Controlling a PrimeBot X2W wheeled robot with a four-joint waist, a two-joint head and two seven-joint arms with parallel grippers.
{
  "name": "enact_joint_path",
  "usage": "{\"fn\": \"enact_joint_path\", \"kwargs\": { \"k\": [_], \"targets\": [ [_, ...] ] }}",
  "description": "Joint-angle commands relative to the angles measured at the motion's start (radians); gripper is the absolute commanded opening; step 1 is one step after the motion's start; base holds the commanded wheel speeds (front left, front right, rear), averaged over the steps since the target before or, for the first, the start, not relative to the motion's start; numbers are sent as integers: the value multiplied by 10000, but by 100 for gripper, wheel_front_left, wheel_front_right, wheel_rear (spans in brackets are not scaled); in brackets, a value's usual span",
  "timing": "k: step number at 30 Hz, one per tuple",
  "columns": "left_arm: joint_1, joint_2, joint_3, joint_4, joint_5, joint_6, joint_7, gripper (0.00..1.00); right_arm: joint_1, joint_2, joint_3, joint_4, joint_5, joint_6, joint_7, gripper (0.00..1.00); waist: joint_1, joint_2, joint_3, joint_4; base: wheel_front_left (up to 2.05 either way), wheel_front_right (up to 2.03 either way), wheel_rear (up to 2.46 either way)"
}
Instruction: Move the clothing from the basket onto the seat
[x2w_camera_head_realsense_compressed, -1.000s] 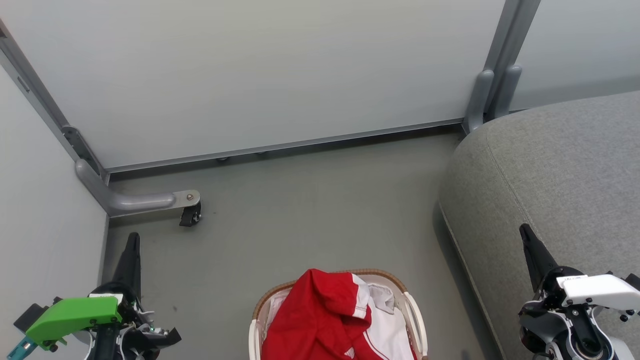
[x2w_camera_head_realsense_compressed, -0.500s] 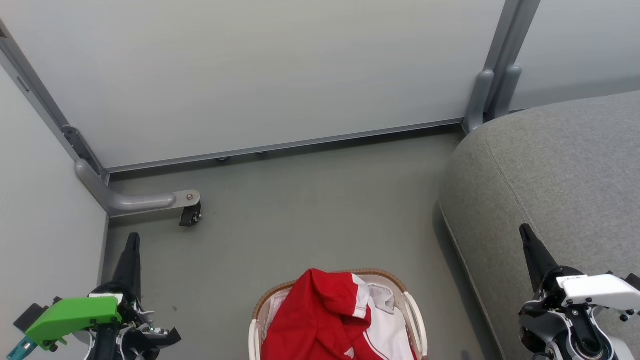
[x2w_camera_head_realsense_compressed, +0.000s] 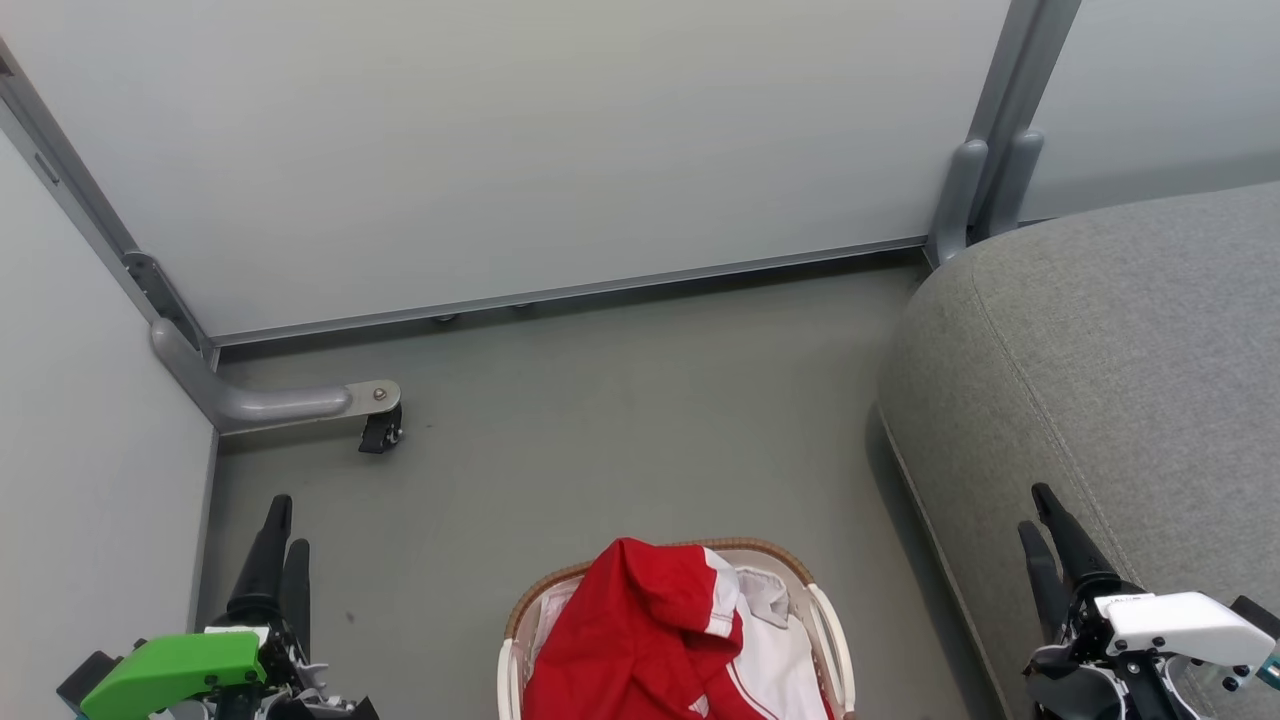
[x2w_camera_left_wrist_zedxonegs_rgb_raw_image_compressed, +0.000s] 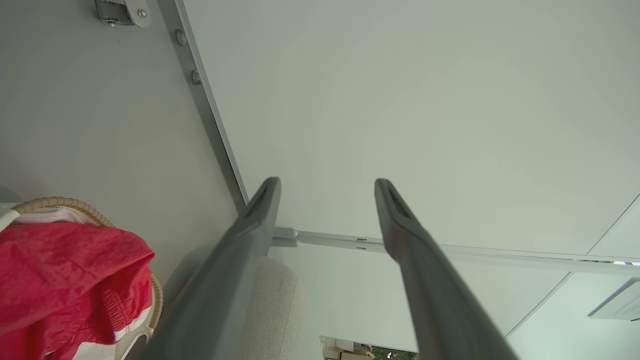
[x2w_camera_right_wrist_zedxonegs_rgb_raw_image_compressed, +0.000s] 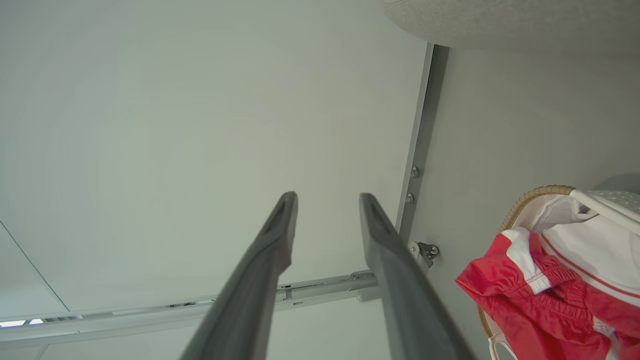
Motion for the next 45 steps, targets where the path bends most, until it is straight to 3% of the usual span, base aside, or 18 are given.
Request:
{"fn": "enact_joint_path", "kwargs": {
  "k": [1, 12, 22, 29, 45],
  "targets": [
    [-122, 21, -101, -198, 84, -4, -140, 100, -116, -58, 77, -149, -104, 0, -135, 100, 0, 0, -2, 1, 0, 0, 0],
    [38, 35, -561, -404, 408, -11, -667, 100, -44, -85, 280, -141, -627, 1, -664, 100, 0, 0, -11, 8, 0, 0, 0],
    [119, 48, -777, -695, 1100, -18, -1105, 100, -114, -108, 34, -103, -1938, 1, -1103, 100, 0, 0, -20, 16, 0, 0, 0],
    [101, 56, -855, -1066, 2492, -4, -1384, 100, -144, -123, -138, -554, -3506, 2, -1382, 100, 0, 0, -17, 28, 0, 0, 0],
    [240, 73, -1258, -1854, 5793, 565, -1946, 100, 81, -145, 258, -1620, -7367, 3, -1943, 100, 0, 0, -1, 68, 0, 0, 0]
  ]
}}
